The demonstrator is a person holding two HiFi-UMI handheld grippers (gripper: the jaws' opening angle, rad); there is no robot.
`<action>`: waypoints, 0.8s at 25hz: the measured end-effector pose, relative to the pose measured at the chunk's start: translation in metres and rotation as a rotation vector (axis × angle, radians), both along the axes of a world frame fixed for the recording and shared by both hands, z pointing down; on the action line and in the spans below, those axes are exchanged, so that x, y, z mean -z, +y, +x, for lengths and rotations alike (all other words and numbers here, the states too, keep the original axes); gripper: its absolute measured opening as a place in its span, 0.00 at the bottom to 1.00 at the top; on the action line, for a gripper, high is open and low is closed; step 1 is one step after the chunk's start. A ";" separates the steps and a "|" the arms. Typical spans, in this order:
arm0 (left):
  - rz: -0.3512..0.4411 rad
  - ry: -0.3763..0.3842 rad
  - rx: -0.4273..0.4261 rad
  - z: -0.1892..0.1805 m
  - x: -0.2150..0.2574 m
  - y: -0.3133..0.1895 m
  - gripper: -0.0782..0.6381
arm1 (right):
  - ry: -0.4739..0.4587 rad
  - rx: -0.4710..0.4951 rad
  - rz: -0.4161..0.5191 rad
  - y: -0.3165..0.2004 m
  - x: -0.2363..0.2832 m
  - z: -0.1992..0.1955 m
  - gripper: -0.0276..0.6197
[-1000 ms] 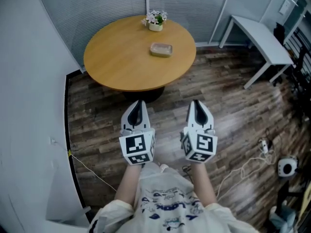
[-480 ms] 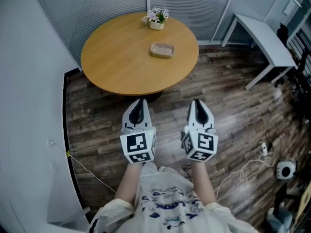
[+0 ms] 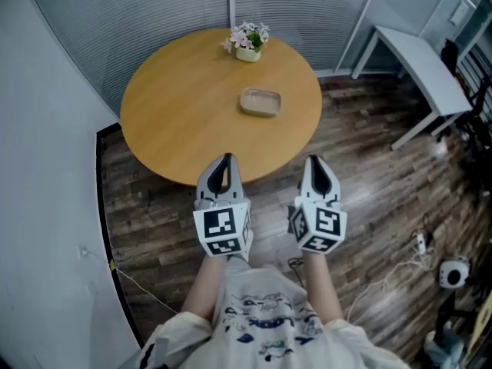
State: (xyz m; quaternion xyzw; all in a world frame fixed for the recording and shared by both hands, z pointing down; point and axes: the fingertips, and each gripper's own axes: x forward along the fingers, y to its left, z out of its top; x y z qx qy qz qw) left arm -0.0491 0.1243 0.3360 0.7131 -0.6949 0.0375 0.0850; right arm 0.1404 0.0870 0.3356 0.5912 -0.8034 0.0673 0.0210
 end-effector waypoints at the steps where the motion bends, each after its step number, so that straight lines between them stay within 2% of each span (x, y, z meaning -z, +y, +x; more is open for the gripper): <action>1: -0.003 -0.002 -0.004 -0.006 -0.001 -0.011 0.11 | -0.003 -0.003 -0.001 -0.010 0.001 -0.006 0.08; 11: -0.041 -0.011 -0.030 -0.046 -0.019 -0.103 0.11 | 0.011 -0.057 -0.056 -0.093 -0.024 -0.034 0.08; 20: -0.112 0.017 -0.025 -0.054 -0.047 -0.155 0.11 | 0.026 -0.060 -0.113 -0.146 -0.047 -0.042 0.08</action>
